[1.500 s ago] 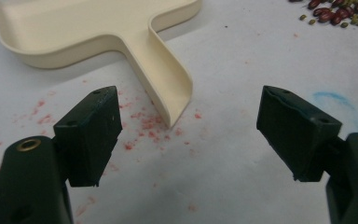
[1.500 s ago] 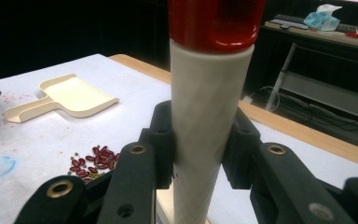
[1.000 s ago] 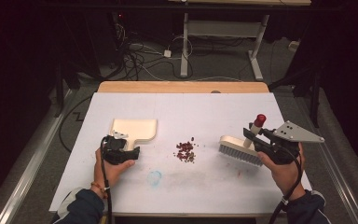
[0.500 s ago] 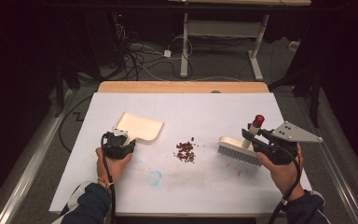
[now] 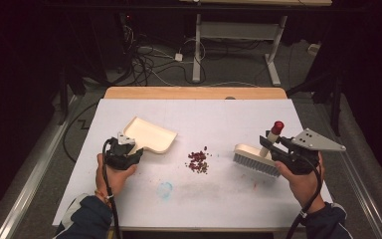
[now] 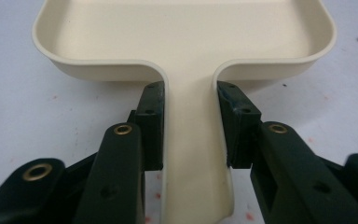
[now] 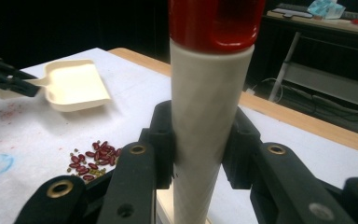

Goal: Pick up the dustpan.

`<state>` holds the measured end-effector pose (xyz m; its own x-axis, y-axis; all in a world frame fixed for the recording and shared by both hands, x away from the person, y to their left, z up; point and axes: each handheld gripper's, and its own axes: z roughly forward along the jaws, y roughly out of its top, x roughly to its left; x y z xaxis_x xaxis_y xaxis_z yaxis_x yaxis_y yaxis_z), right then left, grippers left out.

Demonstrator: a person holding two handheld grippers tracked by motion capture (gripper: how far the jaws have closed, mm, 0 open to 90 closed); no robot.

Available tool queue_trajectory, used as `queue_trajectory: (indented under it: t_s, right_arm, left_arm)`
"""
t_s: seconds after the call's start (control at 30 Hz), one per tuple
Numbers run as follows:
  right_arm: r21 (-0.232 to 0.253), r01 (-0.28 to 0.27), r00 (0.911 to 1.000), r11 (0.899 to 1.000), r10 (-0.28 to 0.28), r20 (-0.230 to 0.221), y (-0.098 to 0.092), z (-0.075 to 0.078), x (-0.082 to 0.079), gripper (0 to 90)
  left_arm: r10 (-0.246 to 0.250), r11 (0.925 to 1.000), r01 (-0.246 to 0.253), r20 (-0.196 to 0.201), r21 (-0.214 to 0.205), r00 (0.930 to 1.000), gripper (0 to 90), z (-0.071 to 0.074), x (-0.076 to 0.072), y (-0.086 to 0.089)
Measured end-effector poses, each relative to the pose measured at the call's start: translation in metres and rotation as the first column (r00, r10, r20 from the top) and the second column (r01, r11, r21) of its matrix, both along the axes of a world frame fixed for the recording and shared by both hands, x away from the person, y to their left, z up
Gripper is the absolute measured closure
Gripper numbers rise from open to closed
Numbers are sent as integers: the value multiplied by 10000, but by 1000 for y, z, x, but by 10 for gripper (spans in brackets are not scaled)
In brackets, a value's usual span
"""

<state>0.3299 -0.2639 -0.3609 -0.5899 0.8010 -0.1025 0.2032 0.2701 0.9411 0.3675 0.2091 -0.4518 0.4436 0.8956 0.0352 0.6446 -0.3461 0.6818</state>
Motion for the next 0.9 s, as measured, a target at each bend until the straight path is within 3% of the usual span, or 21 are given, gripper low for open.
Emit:
queue_trajectory:
  t_s: [0.2,0.27,0.3,0.33,0.47,0.6,0.67,0.77,0.9]
  right_arm:
    - [219,282,9996,9994,-283,46,4,0,9,698]
    - [303,398,9991,9988,-401,110,11,1,17,698]
    - [277,467,9987,9985,-472,188,14,1,19,698]
    - [245,517,9983,9984,-523,238,17,1,22,698]
    - [294,811,9954,9963,-824,491,30,0,34,698]
    - [450,958,9927,9944,-987,686,40,-1,48,698]
    - [532,1057,9917,9930,-1092,681,47,-1,55,698]
    - [509,1070,9907,9929,-1109,795,54,0,61,698]
    - [349,1284,9880,9911,-1309,817,75,-7,76,698]
  left_arm:
    - [-505,9986,507,-146,156,9986,637,9,-23,4]
    - [-1102,9933,1113,-337,316,9933,637,11,-40,0]
    - [-1102,9933,1113,-337,316,9933,637,11,-40,0]
    - [-1504,9878,1523,-527,331,9872,637,11,-52,-3]
    - [-1820,9829,1838,-862,129,9795,636,9,-69,-6]
    - [-2098,9776,2103,-1094,-70,9716,636,6,-78,-6]
    - [-2355,9718,2345,-1333,-234,9627,637,3,-83,-7]
    - [-2580,9648,2628,-1479,133,9547,636,-1,-88,-13]
    - [-2734,9607,2774,-1551,44,9493,636,-3,-88,-17]
